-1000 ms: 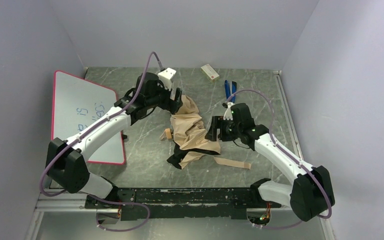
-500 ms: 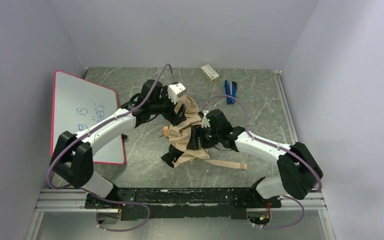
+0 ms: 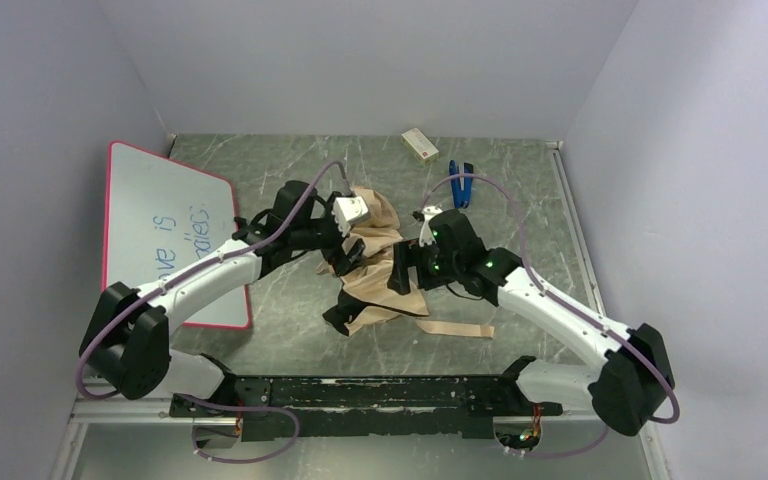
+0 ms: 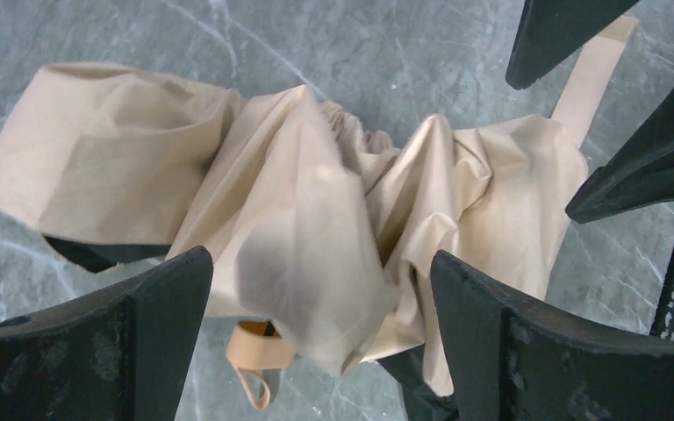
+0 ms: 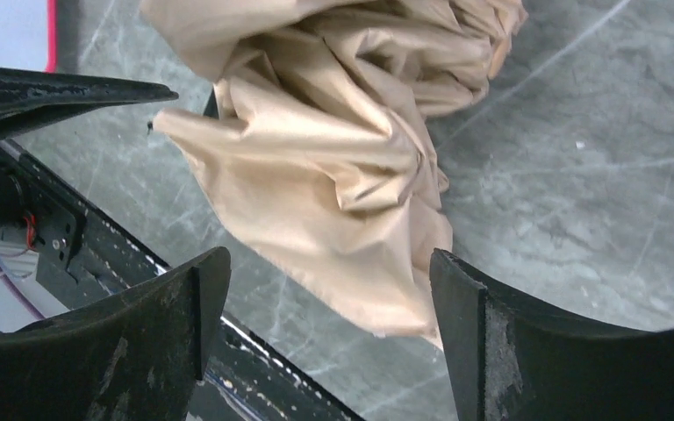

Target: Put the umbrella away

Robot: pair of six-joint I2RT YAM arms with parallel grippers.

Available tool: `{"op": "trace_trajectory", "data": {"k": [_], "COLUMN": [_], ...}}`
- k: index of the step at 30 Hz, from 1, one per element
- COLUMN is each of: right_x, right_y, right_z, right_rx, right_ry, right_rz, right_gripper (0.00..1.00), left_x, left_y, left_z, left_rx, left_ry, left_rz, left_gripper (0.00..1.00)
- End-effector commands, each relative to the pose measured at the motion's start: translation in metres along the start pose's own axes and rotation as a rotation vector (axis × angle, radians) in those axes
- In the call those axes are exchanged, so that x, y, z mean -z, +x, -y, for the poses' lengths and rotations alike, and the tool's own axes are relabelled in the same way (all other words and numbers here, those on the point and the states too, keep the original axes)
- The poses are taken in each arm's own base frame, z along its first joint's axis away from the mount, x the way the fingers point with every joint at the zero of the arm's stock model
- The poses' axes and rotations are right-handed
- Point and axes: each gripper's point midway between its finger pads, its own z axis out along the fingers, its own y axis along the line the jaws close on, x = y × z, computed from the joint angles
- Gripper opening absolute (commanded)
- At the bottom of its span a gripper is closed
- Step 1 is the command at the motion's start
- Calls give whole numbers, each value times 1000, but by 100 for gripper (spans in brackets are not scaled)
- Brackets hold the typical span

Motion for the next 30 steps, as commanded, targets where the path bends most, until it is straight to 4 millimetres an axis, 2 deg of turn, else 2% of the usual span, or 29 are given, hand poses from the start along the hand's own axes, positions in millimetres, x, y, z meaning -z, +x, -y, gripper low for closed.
{"op": "trace_trajectory", "data": {"k": [1, 7, 16, 21, 28, 30], "right_x": [18, 20, 6, -9, -21, -25], "right_y": [32, 53, 63, 67, 71, 67], "right_z": [10, 11, 22, 23, 26, 25], "right_rx": [-21, -92, -128, -145, -166, -149], "right_ry": [40, 11, 22, -10, -49, -59], "right_rz": [-85, -57, -4, 46, 118, 143], "right_gripper": [88, 88, 88, 86, 81, 78], "left_x": [-15, -41, -73, -80, -79, -81], "left_y": [-20, 1, 47, 71, 84, 87], "left_z": [16, 30, 19, 16, 8, 6], "left_rx": [-139, -180, -243, -291, -308, -303], "left_ry": [44, 82, 31, 40, -1, -7], "left_rz": [40, -42, -209, -289, -317, -326], "left_gripper": [98, 98, 97, 87, 73, 70]}}
